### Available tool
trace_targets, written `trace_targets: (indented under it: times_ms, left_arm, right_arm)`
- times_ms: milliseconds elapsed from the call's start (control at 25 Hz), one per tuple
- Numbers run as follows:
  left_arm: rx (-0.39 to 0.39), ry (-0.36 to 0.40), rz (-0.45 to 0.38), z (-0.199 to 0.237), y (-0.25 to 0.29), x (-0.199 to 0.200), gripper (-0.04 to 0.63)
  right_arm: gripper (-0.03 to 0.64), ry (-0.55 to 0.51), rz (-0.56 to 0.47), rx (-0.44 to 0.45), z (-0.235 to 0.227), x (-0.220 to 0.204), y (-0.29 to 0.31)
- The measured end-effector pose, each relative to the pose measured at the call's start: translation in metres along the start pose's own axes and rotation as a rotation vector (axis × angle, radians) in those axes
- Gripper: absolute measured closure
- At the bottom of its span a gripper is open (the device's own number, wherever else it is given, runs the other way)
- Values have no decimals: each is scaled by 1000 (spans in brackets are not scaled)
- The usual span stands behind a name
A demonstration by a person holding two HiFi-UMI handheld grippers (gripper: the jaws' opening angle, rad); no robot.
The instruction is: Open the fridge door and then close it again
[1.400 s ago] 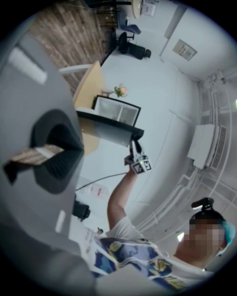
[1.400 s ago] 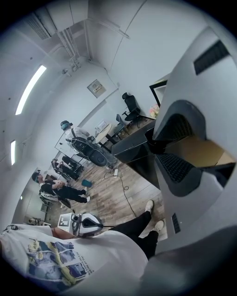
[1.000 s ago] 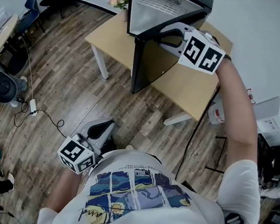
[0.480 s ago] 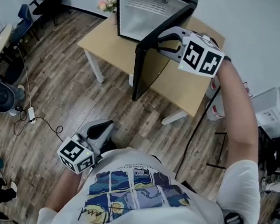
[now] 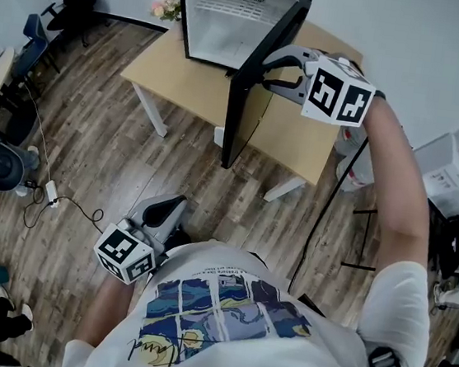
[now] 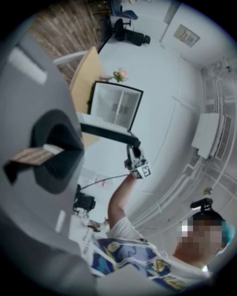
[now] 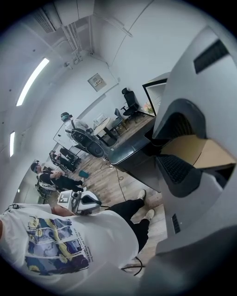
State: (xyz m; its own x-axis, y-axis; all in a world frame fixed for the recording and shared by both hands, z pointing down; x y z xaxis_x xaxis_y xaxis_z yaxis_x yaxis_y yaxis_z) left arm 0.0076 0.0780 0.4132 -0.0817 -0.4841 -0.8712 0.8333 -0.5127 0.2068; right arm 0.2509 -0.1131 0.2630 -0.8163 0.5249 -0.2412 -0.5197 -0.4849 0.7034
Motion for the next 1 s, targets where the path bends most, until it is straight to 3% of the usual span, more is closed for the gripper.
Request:
trace_targets:
  times_ms: [1000]
  left_arm:
    - [-28,18,14,-2,17,10,588]
  right_arm:
    - [537,-25,37,14,24,-22,-38]
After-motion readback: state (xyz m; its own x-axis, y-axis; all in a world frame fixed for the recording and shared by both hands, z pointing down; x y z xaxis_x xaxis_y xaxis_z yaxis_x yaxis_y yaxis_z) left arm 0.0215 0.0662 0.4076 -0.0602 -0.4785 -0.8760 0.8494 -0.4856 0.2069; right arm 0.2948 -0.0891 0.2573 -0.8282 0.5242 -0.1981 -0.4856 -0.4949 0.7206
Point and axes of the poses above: the fingertips, and each gripper's own axes: y forward along the fingers, z to its left, x out of its top, the point moved 7 cm from there along -y, backward along the fingers, and after that the axes turned 12 degrees about -y, right-handed, at the moved point
